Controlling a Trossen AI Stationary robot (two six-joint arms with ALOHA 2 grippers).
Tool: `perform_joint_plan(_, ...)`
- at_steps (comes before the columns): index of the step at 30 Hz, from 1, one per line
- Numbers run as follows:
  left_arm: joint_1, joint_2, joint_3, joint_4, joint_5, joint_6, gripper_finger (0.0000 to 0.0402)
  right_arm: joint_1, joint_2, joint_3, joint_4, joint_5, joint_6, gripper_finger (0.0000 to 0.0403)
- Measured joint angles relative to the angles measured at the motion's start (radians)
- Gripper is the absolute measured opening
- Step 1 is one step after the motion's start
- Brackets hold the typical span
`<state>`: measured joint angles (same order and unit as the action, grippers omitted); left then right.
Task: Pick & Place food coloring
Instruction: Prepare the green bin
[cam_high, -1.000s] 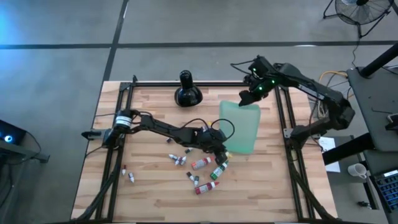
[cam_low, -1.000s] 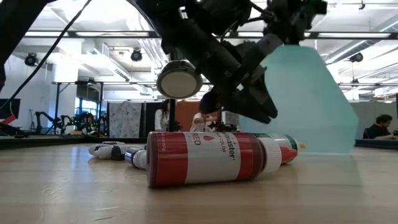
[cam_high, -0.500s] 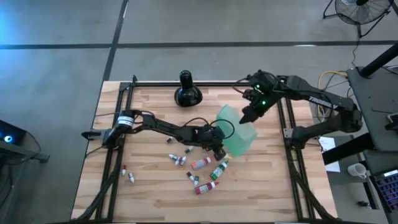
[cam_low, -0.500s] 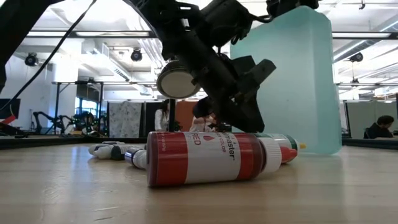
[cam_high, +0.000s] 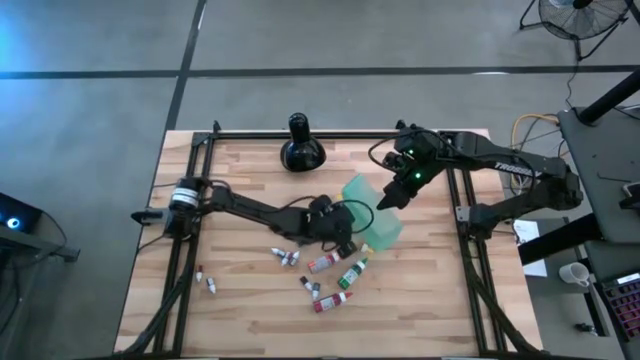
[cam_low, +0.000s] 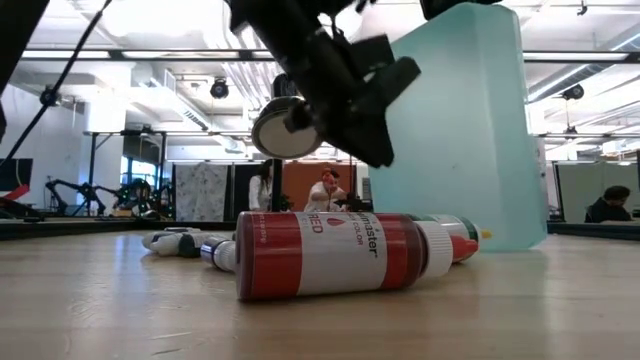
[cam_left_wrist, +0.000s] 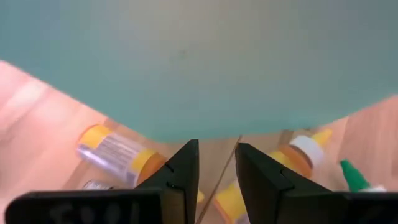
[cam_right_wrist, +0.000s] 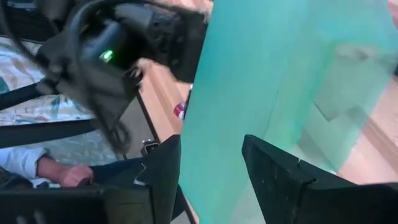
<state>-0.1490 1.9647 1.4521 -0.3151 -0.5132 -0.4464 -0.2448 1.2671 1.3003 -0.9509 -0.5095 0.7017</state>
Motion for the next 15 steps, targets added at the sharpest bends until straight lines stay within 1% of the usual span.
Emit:
perform_joint_plan(3, -0.012, -0.008, -0.001, -0.066, -0.062, -0.036, 0.0081, 0.003, 0.000, -0.001, 0.015, 0.008, 0.000, 0.0173)
perform_joint_plan(6, -0.013, -0.023, -0.017, -0.113, -0.095, -0.124, 0.0081, 0.010, 0.000, -0.001, 0.026, 0.013, 0.000, 0.0173)
perform_joint_plan(11, -0.024, -0.087, -0.098, -0.096, -0.121, -0.227, 0.0080, 0.032, 0.000, -0.002, 0.051, 0.017, 0.018, 0.0173)
perform_joint_plan(13, -0.037, -0.133, -0.151, -0.086, -0.131, -0.267, 0.0080, 0.044, 0.002, -0.002, 0.054, 0.021, 0.030, 0.0173)
perform_joint_plan(15, -0.047, -0.175, -0.204, -0.012, -0.141, -0.289, 0.0080, 0.058, 0.010, -0.002, 0.054, 0.043, 0.043, 0.0173)
